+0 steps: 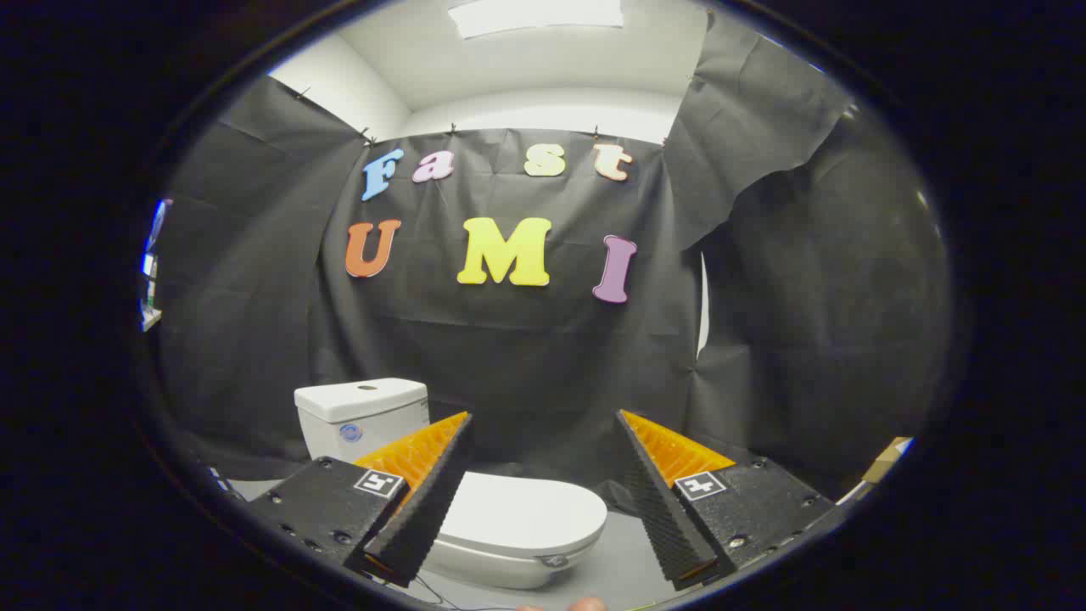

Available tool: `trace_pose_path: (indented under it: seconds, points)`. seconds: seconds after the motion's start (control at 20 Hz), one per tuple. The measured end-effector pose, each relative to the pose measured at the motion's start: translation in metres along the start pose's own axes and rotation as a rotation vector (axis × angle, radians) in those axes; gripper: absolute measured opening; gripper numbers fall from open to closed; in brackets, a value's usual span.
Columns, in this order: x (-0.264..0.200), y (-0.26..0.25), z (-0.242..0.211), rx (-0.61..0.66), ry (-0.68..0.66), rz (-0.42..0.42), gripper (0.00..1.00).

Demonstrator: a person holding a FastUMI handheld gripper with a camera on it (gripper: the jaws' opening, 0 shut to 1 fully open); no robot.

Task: Open the toilet lid.

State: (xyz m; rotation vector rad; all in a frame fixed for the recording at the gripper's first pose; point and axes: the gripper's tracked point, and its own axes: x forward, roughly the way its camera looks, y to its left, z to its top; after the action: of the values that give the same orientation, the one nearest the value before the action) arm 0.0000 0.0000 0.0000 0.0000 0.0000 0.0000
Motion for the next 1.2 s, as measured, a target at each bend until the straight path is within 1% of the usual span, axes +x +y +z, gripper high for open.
trace_pose_path:
  seconds: [0.5, 0.8, 1.05, 1.2]
  points:
    - [0.004, 0.004, -0.013, 0.001, 0.015, 0.008, 1.0]
    - [0.006, 0.003, -0.016, 0.005, 0.007, -0.005, 1.0]
    - [0.01, 0.005, -0.033, 0.001, 0.04, -0.011, 1.0]
    - [0.017, 0.009, -0.053, 0.01, 0.086, -0.021, 1.0]
